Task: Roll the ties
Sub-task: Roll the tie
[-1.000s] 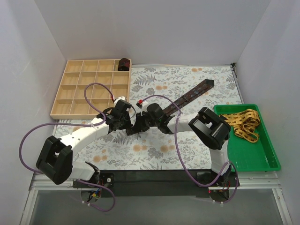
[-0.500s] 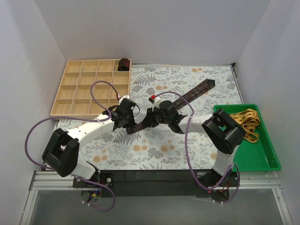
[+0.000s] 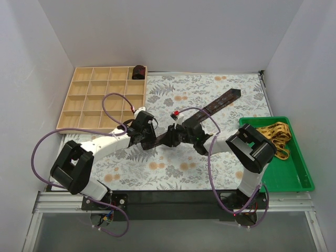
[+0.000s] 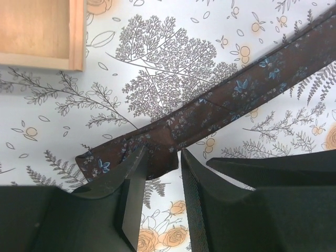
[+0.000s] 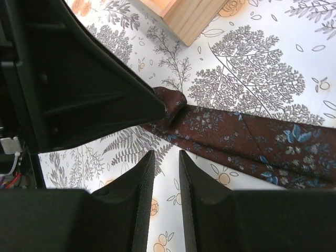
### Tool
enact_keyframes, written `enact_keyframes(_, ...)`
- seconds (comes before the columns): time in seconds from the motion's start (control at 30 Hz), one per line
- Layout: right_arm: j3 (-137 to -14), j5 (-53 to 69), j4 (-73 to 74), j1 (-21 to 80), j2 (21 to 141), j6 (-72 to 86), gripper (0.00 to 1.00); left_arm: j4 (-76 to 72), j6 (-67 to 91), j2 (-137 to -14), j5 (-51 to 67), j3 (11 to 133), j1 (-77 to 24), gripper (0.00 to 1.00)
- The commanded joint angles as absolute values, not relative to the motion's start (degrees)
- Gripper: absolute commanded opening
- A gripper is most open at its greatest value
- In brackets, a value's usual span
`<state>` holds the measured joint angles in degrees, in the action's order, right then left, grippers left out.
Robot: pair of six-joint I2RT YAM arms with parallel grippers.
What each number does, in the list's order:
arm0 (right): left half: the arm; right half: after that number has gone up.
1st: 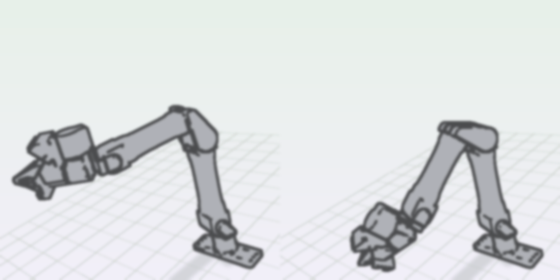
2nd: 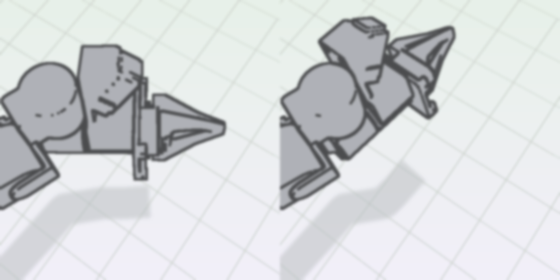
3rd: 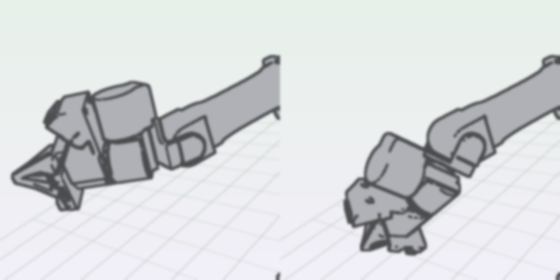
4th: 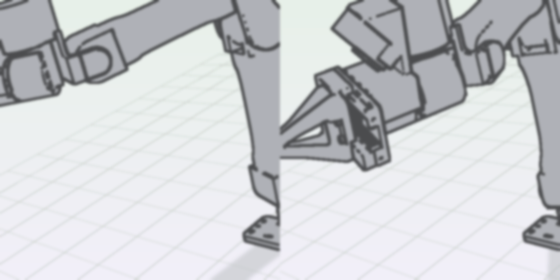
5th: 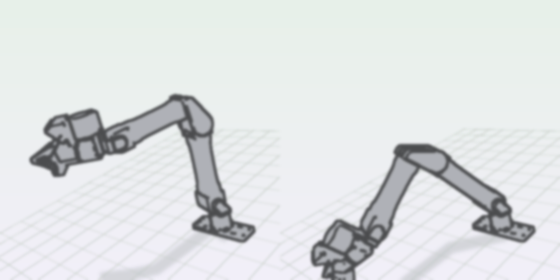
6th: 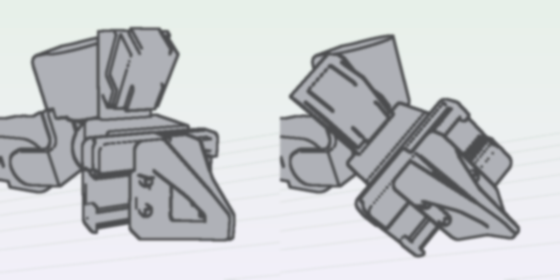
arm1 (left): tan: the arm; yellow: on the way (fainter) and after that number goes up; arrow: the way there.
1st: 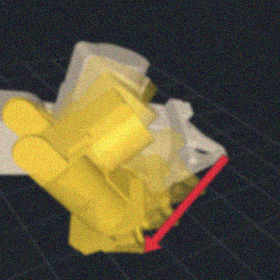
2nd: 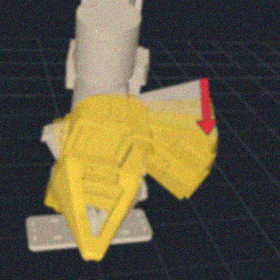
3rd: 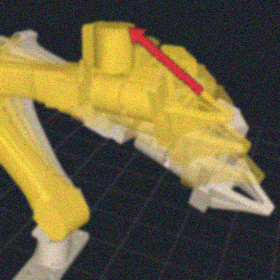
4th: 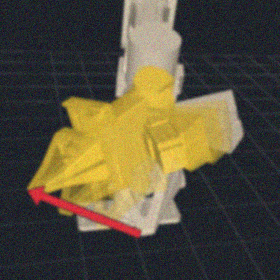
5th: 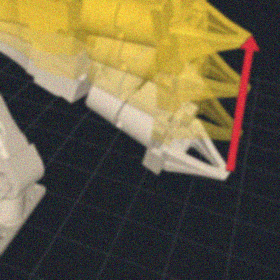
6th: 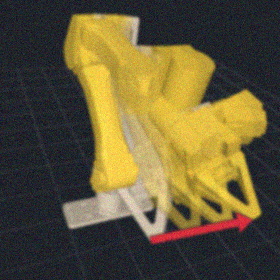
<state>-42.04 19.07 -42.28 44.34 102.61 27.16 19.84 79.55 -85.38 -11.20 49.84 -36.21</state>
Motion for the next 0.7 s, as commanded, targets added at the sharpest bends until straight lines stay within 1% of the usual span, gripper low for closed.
enact_keyframes(0.0, -40.61, 20.39, -50.88, 43.51, 103.01, 30.05, 0.28, 14.68, 83.75, -83.15, -11.25, 46.94, -36.47, 0.31)
enact_keyframes(0.13, -40.52, 20.48, -52.73, 43.50, 104.15, 31.81, 0.29, 12.04, 86.04, -82.44, -11.69, 44.30, -36.47, 0.31)
enact_keyframes(0.27, -41.57, 21.09, -54.22, 43.42, 105.38, 33.05, 0.34, 8.45, 87.97, -80.78, -12.48, 41.40, -36.47, 0.31)
enact_keyframes(0.53, -43.68, 24.34, -55.20, 43.33, 109.94, 35.33, 0.34, 0.80, 91.05, -77.96, -12.39, 34.20, -36.47, 0.31)
enact_keyframes(0.67, -45.00, 25.40, -55.20, 43.33, 111.00, 35.25, 0.33, -2.98, 91.14, -77.61, -12.04, 32.79, -36.47, 0.31)
